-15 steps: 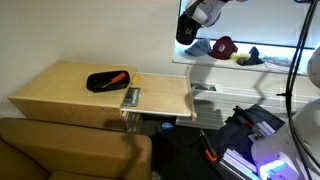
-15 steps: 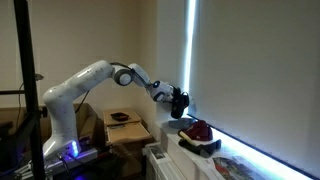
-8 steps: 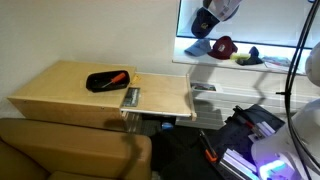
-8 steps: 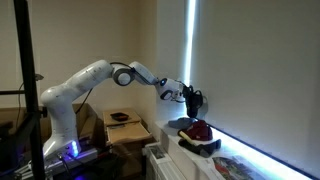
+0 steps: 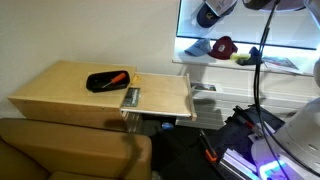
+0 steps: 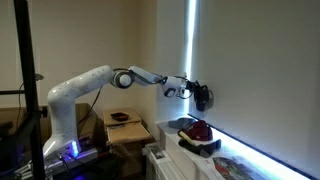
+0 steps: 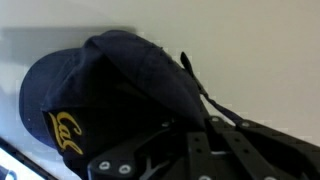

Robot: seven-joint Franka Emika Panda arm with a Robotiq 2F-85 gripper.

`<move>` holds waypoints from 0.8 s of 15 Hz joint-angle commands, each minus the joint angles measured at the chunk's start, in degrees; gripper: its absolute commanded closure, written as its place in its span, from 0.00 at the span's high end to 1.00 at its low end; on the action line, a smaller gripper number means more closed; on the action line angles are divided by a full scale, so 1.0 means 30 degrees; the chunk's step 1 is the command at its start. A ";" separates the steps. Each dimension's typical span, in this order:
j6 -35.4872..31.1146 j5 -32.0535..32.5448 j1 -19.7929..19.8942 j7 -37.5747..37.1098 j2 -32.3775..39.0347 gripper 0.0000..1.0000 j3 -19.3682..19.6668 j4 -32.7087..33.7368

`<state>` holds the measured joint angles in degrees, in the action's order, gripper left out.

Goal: Place the screwdriver in the black bowl, move the sticky notes to the windowsill, then unstack the caps

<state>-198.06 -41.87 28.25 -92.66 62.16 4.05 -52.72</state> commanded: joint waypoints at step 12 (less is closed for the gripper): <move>0.0079 -2.0284 -0.7916 -1.0861 0.7348 0.01 1.7746 0.0090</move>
<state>-197.83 -99.34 3.52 -115.52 75.44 53.12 -61.07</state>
